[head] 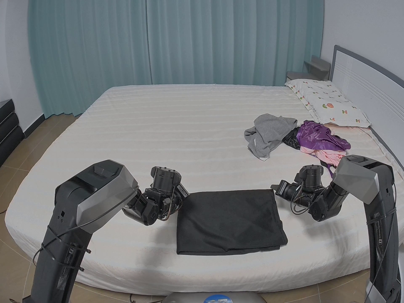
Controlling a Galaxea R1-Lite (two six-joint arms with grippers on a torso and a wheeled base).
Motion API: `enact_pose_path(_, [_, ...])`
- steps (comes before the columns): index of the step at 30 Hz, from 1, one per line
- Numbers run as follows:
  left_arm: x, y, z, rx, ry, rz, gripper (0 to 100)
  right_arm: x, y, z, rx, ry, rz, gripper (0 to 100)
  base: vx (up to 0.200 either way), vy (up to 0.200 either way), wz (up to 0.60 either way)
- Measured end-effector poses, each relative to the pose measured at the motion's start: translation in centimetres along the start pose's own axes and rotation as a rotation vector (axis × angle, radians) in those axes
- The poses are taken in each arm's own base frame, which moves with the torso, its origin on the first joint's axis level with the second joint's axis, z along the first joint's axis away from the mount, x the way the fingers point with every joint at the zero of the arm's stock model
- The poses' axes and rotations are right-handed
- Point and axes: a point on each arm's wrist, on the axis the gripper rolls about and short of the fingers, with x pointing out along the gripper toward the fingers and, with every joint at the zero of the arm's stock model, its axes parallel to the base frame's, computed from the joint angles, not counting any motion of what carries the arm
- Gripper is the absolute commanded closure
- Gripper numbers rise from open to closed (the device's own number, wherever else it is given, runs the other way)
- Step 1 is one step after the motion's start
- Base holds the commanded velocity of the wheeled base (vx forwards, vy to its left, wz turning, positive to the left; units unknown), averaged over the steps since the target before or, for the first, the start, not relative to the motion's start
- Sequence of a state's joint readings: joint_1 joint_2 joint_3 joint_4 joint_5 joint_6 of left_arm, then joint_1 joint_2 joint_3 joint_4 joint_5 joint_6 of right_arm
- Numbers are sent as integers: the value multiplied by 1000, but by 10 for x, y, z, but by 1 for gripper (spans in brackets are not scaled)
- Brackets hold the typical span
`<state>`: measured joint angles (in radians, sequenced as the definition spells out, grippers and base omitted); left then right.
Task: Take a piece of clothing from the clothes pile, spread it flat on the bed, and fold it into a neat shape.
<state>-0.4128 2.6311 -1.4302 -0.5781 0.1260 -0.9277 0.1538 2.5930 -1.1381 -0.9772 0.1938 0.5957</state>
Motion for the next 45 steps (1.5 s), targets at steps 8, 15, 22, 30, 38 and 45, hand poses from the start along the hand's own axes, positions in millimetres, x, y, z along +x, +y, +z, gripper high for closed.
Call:
enact_pose_path(8, [-2, 1, 0, -7, 1, -1, 0, -5, 7, 5, 13, -12, 13, 0, 0, 0, 0])
enact_pose_path(15, [-14, 3, 6, -74, 4, 5, 0, -20, 18, 16, 103, -29, 24, 0, 0, 0, 0])
enact_pose_path(22, [-39, 6, 10, -92, 10, 17, 0, -45, 26, 20, 124, -30, 11, 0, 0, 0, 0])
enact_pose_path(30, [-76, 21, 6, -104, 16, 32, 0, -100, 19, 10, 218, -9, -43, 0, 0, 0, 0])
enact_pose_path(38, [-120, 25, 6, -216, 22, 26, 0, -146, 18, 0, 345, -60, -24, 0, -150, 0, 0])
enact_pose_path(45, [-142, 31, 5, -244, 9, -13, 0, -154, 12, -5, 445, -74, -14, 0, 0, 0, 0])
